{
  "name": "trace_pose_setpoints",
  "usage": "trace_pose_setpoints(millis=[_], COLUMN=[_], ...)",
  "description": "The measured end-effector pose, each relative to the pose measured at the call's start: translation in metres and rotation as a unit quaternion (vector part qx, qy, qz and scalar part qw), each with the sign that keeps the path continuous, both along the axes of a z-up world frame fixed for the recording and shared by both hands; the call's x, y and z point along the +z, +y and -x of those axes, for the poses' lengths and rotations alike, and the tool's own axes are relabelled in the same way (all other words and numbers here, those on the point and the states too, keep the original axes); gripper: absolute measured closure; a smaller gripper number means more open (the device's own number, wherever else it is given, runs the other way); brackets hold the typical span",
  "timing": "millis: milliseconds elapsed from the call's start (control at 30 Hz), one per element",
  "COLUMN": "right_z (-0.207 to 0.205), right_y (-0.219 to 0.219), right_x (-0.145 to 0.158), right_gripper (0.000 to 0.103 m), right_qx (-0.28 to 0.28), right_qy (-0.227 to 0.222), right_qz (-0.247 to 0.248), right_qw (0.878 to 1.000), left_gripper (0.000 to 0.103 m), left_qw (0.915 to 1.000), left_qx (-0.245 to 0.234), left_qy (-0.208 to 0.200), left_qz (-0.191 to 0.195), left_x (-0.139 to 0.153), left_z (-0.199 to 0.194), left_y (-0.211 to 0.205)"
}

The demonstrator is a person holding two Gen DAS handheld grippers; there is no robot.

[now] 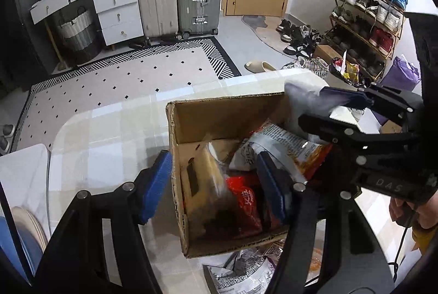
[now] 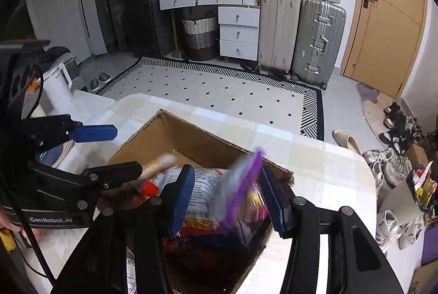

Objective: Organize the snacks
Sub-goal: 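Lower both packs into the box and open both grippers, then withdraw both grippers from the box toward the remaining snacks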

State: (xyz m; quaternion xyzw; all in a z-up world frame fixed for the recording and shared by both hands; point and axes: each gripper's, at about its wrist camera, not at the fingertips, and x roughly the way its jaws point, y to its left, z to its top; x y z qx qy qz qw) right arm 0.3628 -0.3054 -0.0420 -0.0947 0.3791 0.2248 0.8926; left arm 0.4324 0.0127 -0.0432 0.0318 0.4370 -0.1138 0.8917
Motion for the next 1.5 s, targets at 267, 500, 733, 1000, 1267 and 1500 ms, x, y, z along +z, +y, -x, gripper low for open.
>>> trace_pose_setpoints(millis=[267,500,733,1000,1267,1500], right_z=[0.009,0.027,0.063,0.129,0.222,0.31], right_y=[-0.007,-0.017,-0.028,-0.041,-0.054,-0.067], right_x=[0.008,0.027,0.058,0.101,0.133,0.138], right_gripper=[0.052,0.052,0.052,0.047,0.029,0.017], right_qx=[0.004,-0.003,-0.001,0.01,0.029,0.041], right_qy=[0.0,-0.012,-0.028,-0.05,-0.096,-0.146], right_qz=[-0.034,-0.049,-0.083,-0.138,-0.204,-0.228], right_qw=[0.999,0.999,0.996,0.989,0.974,0.962], left_gripper=[0.041,0.041,0.041,0.037,0.024,0.018], left_qw=[0.9999,0.9999,0.9988,0.9949,0.9828,0.9741], left_qx=[0.008,0.008,0.026,0.025,0.049,0.067], left_qy=[-0.008,-0.009,-0.041,-0.097,-0.177,-0.216], left_qz=[0.001,0.009,0.007,0.002,-0.022,-0.013], left_x=[0.013,0.023,0.052,0.105,0.154,0.18], left_z=[0.014,0.032,0.076,0.156,0.255,0.342], left_y=[0.005,0.003,0.005,-0.003,-0.014,-0.016])
